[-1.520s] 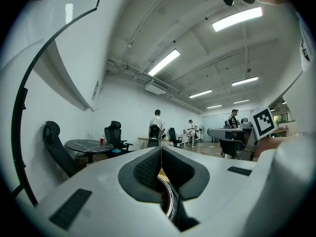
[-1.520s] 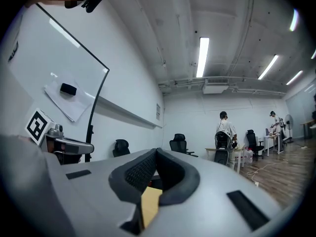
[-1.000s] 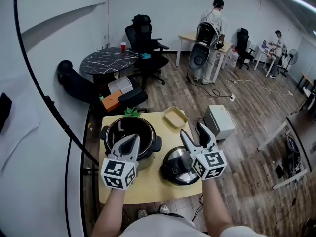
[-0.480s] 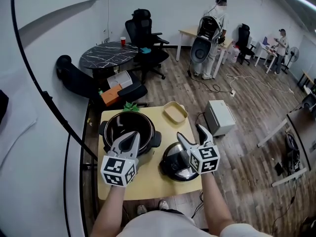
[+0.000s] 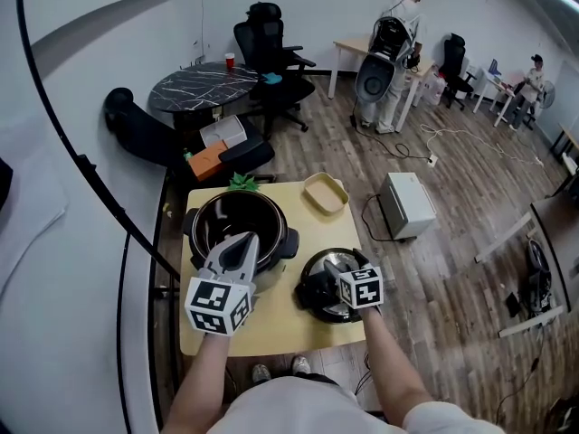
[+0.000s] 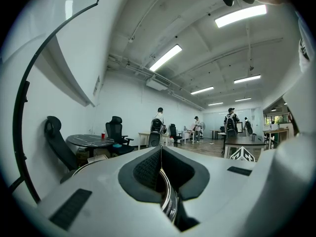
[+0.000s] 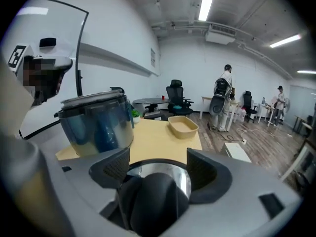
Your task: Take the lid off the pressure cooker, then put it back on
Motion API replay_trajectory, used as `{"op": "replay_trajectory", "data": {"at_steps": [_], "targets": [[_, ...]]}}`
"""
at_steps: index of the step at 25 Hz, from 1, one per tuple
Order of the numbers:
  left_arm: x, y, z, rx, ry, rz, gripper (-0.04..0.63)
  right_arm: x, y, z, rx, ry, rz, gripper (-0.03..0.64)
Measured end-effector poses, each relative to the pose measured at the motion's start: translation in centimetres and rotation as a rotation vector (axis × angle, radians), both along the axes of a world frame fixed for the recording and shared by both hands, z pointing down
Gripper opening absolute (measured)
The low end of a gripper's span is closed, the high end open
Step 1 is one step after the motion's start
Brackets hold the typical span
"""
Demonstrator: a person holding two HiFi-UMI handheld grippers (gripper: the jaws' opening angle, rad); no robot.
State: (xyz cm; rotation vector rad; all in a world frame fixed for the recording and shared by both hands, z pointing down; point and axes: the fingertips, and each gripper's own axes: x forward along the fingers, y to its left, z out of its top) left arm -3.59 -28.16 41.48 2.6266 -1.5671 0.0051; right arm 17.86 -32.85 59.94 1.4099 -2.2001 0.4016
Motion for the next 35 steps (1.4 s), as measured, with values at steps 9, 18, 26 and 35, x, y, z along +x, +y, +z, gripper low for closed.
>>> {"op": "replay_trajectory", "data": {"at_steps": [9, 18, 26, 35], "targets": [[-0.5, 0.2, 0.4, -0.013, -0.007, -0.017, 0.014, 0.9, 1.5, 5.6, -0.14, 0.028, 0.039, 0.344], [-1.3, 0.4, 0.7, -0.024, -0.015, -0.036, 0.014, 1.1, 1.7, 6.5, -0.132, 0.033, 0.067, 0.283], [-1.8, 0.7, 0.5, -0.023, -0.018, -0.046, 0.014, 1.4, 1.6, 6.2, -0.137, 0.029, 0.09, 0.275], [-2.0, 0.6, 0.0, -0.008, -0.004, -0.048, 0.014, 2.5, -1.2, -1.6, 0.035, 0.017, 0.092, 0.275]]}}
